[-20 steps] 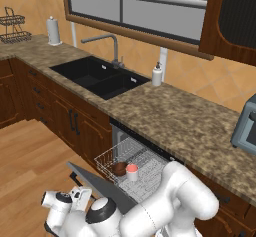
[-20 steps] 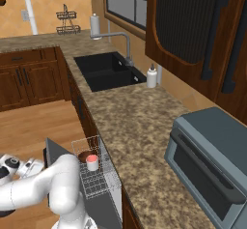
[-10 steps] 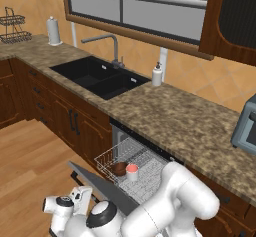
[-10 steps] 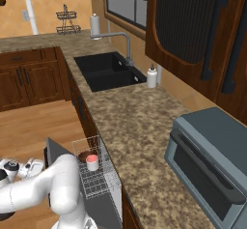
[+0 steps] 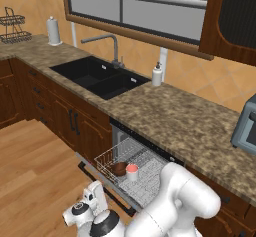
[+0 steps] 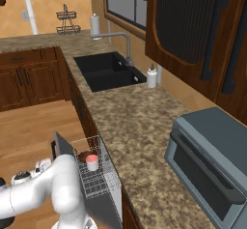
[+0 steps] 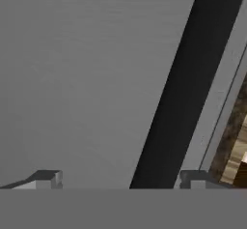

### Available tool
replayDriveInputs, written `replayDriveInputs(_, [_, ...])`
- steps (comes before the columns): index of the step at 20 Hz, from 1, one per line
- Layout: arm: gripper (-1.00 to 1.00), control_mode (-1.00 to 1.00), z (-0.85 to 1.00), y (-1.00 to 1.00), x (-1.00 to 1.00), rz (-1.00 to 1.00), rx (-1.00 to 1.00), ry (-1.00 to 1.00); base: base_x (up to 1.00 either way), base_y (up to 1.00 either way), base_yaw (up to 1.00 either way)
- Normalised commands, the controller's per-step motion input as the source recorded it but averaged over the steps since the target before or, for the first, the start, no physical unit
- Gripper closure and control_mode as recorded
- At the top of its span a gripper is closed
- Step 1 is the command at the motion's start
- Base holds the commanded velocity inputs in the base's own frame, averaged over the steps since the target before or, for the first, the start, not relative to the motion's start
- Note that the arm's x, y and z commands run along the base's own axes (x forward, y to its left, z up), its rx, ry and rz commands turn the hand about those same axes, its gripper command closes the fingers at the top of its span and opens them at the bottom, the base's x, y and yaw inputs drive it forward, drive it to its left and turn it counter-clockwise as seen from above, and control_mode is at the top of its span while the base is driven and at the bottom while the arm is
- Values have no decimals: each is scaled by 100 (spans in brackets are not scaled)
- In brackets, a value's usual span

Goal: Pick up the cup and bowl from the counter, place them in the dishwasher, and close the dishwasher door.

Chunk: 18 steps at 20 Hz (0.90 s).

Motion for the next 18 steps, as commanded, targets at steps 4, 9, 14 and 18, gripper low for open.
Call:
replayDriveInputs(4, [-100, -100, -39, -100, 56, 0, -69, -39, 0, 0, 0])
replayDriveInputs(9, [-100, -100, -28, -100, 56, 1, -64, -45, 0, 0, 0])
replayDriveInputs(14, [-100, -100, -30, -98, 59, 4, -57, -46, 0, 0, 0])
replayDriveInputs(18, [-100, -100, -16, -85, 44, 0, -39, -28, 0, 0, 0])
